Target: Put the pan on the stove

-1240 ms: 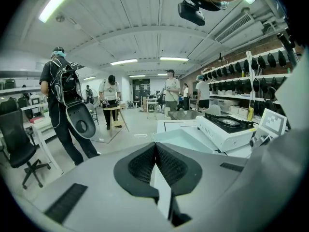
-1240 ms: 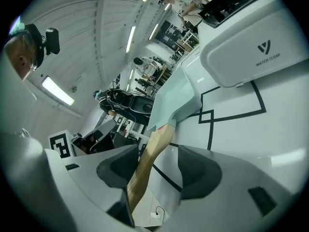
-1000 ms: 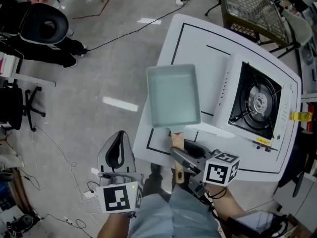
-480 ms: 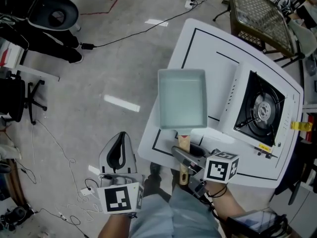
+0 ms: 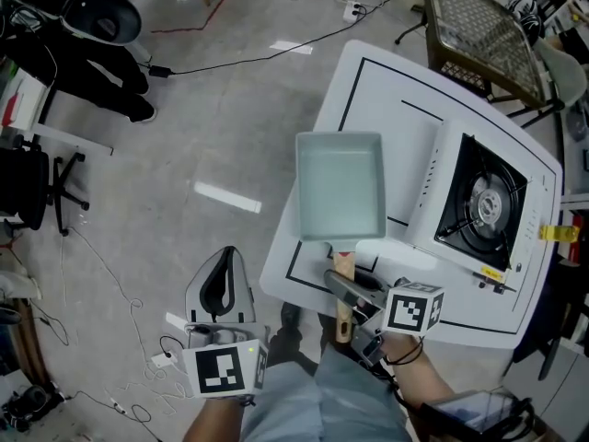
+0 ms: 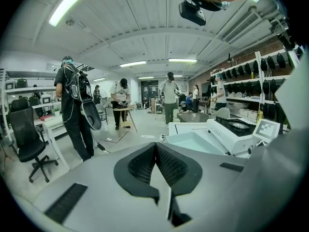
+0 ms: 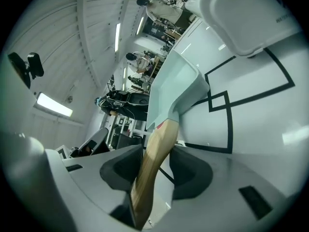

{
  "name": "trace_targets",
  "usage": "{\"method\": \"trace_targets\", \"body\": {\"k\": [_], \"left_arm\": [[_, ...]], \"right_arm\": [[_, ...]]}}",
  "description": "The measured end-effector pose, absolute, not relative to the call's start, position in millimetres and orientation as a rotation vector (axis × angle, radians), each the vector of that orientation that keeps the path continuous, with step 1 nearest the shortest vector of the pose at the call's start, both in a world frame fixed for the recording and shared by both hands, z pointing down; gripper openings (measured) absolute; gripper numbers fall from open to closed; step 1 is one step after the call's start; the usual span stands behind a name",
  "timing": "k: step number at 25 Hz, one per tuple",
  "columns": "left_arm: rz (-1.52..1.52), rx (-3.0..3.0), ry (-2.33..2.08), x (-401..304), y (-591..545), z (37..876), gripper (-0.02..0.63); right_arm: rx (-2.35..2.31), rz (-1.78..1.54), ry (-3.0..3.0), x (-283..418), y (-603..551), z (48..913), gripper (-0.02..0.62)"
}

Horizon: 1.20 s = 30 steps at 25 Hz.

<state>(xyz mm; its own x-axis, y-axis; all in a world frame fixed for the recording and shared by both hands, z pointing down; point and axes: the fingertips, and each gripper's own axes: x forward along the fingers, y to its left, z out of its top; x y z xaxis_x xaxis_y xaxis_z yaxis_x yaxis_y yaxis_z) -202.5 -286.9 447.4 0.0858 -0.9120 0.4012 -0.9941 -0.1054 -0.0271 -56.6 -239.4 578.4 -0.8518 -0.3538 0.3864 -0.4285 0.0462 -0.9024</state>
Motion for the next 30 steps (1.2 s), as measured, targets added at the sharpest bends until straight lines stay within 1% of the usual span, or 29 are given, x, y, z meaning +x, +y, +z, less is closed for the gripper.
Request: {"method": "trace_targets", "body": {"k": [5,10,19,25,30], "left_arm": [[0.472,2.121,-1.918,-203.7,-283.4,440.0,0.018],[0.474,2.133,-1.919,-205.4,-282.5,434.8,0.018],[0.469,2.161,-1.925,-203.0,-279.2,423.5,0.018],[0.446,2.197,-1.913,-198.9,-277.0,405.0,0.018],[0.411,2.239,-1.900,-184.9,-271.0,380.8,0.018]], "right_arm": [[0.879,2.115,-2.230,-52.9,-241.6,574.7,0.160],[0.883,2.249,-2.230,-55.4,-245.5,569.4,0.137],[0.880,2.297,-2.251,-58.8,-248.1,553.8,0.133],[0.848,2.289,-2.337,-65.3,-256.4,512.7,0.133],[0.861,2.249,-2.405,-55.2,-260.2,474.8,0.133]]}}
